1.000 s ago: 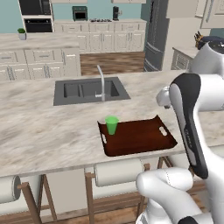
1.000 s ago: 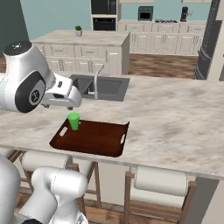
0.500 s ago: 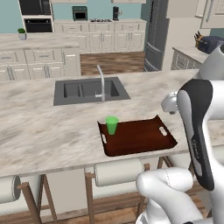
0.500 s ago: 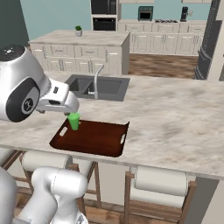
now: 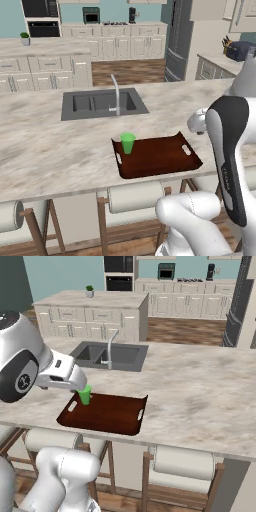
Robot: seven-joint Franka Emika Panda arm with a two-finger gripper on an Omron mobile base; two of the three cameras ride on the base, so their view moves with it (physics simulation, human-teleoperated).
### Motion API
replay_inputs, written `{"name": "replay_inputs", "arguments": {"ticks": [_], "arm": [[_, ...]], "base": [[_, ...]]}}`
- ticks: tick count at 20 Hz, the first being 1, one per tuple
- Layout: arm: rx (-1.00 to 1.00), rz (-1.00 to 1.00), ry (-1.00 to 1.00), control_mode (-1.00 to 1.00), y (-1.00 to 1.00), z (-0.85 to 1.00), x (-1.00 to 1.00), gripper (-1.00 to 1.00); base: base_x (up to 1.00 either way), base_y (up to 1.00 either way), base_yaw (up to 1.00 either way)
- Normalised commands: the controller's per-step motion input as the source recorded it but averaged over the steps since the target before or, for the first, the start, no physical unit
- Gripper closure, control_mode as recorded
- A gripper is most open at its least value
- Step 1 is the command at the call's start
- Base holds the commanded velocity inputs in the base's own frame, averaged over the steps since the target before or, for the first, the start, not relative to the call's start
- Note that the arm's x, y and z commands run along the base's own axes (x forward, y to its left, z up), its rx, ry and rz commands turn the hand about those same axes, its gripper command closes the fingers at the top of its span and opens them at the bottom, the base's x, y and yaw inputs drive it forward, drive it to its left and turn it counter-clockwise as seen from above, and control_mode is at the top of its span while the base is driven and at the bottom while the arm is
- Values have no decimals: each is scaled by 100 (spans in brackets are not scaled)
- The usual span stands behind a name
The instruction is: There is a tray on the dining counter. Grab the cup, mug, and pitcher and place them on the tray. The pitcher may be placed next to the tray if it cannot fit the tray.
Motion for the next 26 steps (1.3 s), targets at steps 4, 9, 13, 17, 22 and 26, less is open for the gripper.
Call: {"name": "replay_inputs", "arguments": {"ticks": [4, 9, 13, 17, 22, 26], "arm": [[0, 0, 0, -100, 0, -1, -26, -100], [0, 0, 0, 100, 0, 0, 0, -100], [0, 0, 0, 100, 0, 0, 0, -100], [0, 0, 0, 100, 0, 0, 0, -100], [0, 0, 0, 100, 0, 0, 0, -100], [0, 0, 0, 100, 0, 0, 0, -100]], "base": [[0, 0, 0], [-58, 0, -1], [-100, 36, -5], [-98, 100, 0], [-66, 100, 0], [-13, 100, 0]]}}
